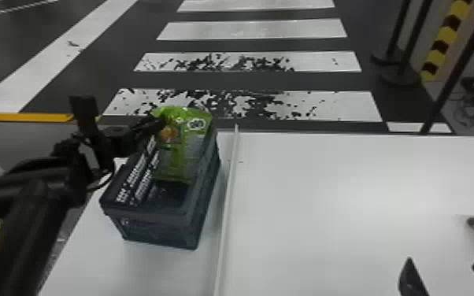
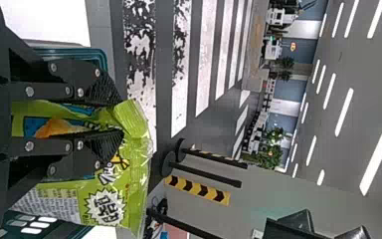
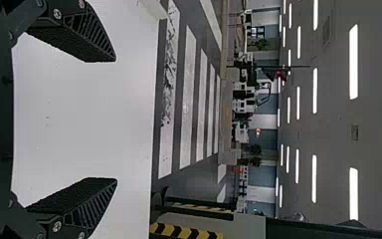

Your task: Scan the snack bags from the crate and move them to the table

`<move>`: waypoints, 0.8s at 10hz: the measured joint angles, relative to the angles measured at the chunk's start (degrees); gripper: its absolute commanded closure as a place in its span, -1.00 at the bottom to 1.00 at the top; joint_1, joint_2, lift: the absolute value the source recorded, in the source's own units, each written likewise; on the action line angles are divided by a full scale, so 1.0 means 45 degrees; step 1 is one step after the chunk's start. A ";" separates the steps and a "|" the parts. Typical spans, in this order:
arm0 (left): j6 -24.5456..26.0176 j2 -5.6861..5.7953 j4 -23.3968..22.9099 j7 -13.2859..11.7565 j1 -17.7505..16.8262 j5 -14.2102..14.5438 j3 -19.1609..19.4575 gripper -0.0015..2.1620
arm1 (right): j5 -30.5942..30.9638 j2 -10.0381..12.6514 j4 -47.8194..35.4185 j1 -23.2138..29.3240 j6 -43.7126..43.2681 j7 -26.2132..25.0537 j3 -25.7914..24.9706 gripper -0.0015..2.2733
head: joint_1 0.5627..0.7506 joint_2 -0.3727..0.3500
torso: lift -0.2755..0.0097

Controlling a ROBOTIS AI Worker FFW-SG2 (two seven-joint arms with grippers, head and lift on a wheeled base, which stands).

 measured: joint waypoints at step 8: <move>0.1848 0.0127 -0.5591 0.2086 0.3531 0.1362 0.1296 0.75 | -0.0202 -0.0222 0.0128 -0.0229 -0.0196 -0.0019 0.0072 -0.87 | 0.41 0.39 | 0.27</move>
